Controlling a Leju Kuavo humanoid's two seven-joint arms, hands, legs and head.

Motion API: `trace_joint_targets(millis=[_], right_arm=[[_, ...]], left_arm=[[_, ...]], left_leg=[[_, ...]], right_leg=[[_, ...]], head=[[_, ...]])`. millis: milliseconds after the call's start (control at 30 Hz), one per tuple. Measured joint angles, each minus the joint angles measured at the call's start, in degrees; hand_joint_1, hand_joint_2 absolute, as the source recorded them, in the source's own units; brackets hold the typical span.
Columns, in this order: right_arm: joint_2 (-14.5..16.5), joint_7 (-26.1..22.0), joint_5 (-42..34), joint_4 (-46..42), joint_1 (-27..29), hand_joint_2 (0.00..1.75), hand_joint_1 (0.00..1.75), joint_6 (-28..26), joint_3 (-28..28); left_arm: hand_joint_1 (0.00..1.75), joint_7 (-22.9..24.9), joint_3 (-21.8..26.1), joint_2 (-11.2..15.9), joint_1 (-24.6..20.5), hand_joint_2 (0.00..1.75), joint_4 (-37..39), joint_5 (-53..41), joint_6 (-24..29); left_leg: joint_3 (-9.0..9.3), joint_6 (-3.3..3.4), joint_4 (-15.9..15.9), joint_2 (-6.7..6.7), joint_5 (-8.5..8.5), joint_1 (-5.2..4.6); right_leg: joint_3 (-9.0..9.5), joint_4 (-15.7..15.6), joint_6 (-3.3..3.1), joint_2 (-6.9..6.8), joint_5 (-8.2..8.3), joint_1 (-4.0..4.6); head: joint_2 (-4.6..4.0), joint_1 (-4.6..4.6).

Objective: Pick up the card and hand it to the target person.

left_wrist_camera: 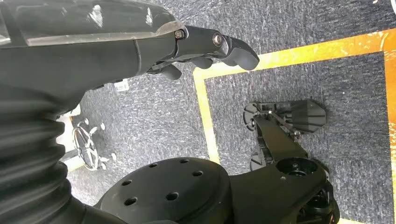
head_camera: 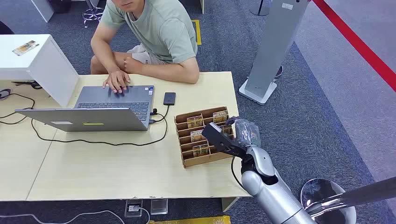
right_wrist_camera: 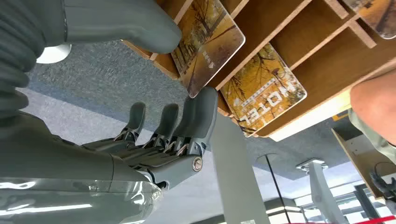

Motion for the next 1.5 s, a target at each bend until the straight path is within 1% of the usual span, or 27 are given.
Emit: trace_joint_targets(millis=[167,333,667,767,833,967,1033,1067,1200,1233,1333,1500], right_arm=[[0.00,0.02,0.01,-0.02,0.21,1.75,1.07,0.05,-0.23],[0.00,0.03,0.01,-0.02,0.64,1.75,0.93,0.19,-0.25],[0.00,0.02,0.10,-0.02,1.09,1.75,0.88,0.26,-0.35],[0.00,0.02,0.15,-0.02,1.16,1.75,0.91,0.27,-0.37],[0.00,0.02,0.16,-0.02,1.21,1.75,1.00,0.30,-0.39],[0.00,-0.07,0.15,-0.01,1.40,1.75,1.44,0.32,-0.63],[0.00,-0.18,0.14,0.00,1.53,1.75,1.54,0.31,-0.93],[0.01,-0.21,0.14,0.00,1.54,1.75,1.55,0.31,-1.05],[0.02,-0.34,0.14,0.00,1.56,1.75,1.73,0.31,-1.32],[0.02,-0.37,0.14,0.00,1.57,1.75,1.68,0.31,-1.38],[0.02,-0.50,0.14,0.00,1.63,1.75,1.48,0.28,-1.59],[0.02,-1.10,0.15,0.00,1.82,1.75,1.47,-0.13,-1.71]], left_arm=[[0.00,0.05,0.00,0.00,0.00,1.75,0.00,-0.20,0.00],[0.00,0.05,0.00,0.00,0.00,1.75,0.00,-0.30,0.00],[0.00,0.07,0.00,0.00,0.00,1.75,0.00,-0.48,-0.02],[0.00,0.10,-0.02,0.00,0.00,1.75,0.00,-0.48,-0.02],[0.00,0.13,-0.04,0.00,0.00,1.75,0.00,-0.49,-0.04],[0.00,0.21,-0.10,0.00,0.00,1.75,0.00,-0.57,-0.10],[0.00,0.30,-0.22,0.00,0.00,1.75,0.00,-0.63,-0.13],[0.00,0.33,-0.29,-0.01,-0.01,1.75,0.00,-0.65,-0.13],[0.00,0.33,-0.48,-0.02,-0.01,1.75,0.00,-0.81,-0.15],[0.00,0.33,-0.55,-0.02,-0.01,1.75,0.00,-0.88,-0.15],[0.00,0.33,-0.81,-0.02,-0.01,1.75,0.00,-0.98,-0.15],[0.00,-0.24,-1.30,-0.02,-0.02,1.75,0.00,-1.63,-0.24]], left_leg=[[0.01,0.00,0.00,0.00,0.00,0.00],[0.01,0.00,0.00,0.00,0.00,0.00],[0.01,0.00,0.00,0.00,0.00,0.00],[0.01,0.00,0.00,0.00,0.00,0.00],[0.01,0.00,0.00,0.00,0.00,0.00],[0.01,0.00,0.00,0.00,0.00,0.00],[0.01,0.00,0.00,0.00,0.00,0.00],[0.01,0.00,0.00,0.00,0.00,0.00],[0.01,0.00,0.00,0.00,0.00,0.00],[0.01,0.00,0.00,0.00,0.00,0.00],[0.01,0.00,0.00,0.00,0.00,0.00],[0.01,0.00,0.00,0.00,0.00,0.00]], right_leg=[[0.01,0.00,0.00,0.00,0.00,0.00],[0.01,0.00,0.00,0.00,0.00,0.00],[0.01,0.00,0.00,0.00,0.00,0.00],[0.01,0.00,0.00,0.00,0.00,0.00],[0.01,0.00,0.00,0.00,0.00,0.00],[0.01,0.00,0.00,0.00,0.00,0.00],[0.01,0.00,0.00,0.00,0.00,0.00],[0.01,0.00,0.00,0.00,0.00,0.00],[0.01,0.00,0.00,0.00,0.00,0.00],[0.01,0.00,0.00,0.00,0.00,0.00],[0.01,0.00,0.00,0.00,0.00,0.00],[0.02,0.00,0.00,0.00,0.00,0.00]], head=[[0.00,-0.02],[0.01,-0.02],[0.01,-0.02],[0.01,-0.03],[0.00,-0.02],[0.01,0.01],[0.01,0.02],[0.01,0.01],[0.00,0.00],[0.00,-0.01],[0.00,-0.03],[0.00,0.00]])
